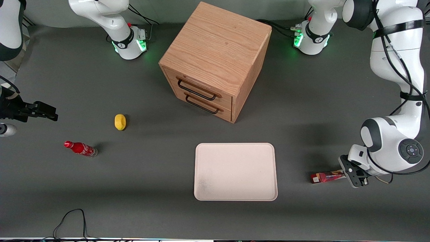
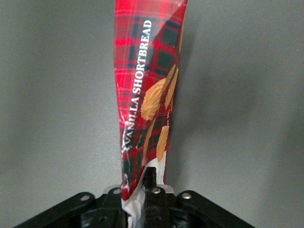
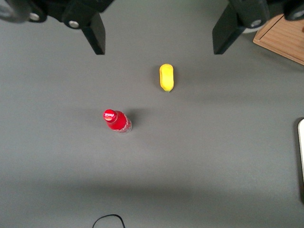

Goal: Place red cookie box on tray
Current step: 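Lift the held box and carry it over the white tray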

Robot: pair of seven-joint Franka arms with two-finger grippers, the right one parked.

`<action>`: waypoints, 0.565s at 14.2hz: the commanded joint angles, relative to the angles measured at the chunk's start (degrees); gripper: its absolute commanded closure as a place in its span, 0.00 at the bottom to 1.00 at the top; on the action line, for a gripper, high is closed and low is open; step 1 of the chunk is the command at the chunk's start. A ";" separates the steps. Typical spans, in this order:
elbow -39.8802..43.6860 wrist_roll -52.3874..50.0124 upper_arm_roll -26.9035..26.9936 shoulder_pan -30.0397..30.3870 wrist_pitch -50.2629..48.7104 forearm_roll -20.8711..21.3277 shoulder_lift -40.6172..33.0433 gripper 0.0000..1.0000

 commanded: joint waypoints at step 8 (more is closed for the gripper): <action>3.98 -43.27 -3.55 -6.46 -19.33 -2.20 -10.20 1.00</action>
